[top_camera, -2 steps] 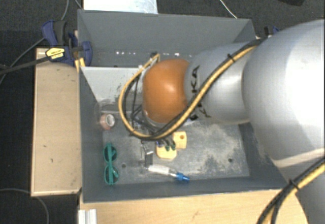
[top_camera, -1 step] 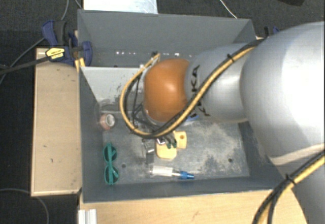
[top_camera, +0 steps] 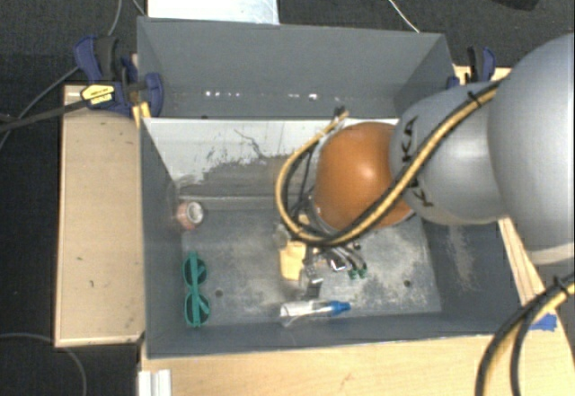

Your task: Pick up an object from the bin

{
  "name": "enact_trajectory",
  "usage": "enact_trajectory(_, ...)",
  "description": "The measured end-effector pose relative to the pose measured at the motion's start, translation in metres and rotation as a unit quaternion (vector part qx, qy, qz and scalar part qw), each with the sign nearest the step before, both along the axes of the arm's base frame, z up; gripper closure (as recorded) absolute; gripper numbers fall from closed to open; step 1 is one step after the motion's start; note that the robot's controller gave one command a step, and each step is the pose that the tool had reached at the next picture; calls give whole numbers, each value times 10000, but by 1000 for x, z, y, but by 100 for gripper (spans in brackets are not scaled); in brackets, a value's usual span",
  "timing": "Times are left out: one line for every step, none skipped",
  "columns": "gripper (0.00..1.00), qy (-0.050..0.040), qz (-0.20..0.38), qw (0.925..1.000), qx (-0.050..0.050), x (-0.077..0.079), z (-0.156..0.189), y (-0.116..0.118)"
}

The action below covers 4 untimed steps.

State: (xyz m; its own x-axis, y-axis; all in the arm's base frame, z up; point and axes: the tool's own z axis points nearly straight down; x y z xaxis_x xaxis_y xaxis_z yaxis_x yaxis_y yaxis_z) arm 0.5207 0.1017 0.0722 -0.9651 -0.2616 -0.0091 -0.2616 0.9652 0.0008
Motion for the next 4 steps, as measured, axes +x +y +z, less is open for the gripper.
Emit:
enact_trajectory(0, -11, 910, 9959, 1, 20, 4, 12)
enact_trajectory(0, -26, 739, 9973, -13, 50, 3, -35)
enact_trajectory(0, -23, 745, 9972, 1, 36, 11, -57)
enact_trajectory(100, -20, 1753, 9845, -37, 51, 1, -38)
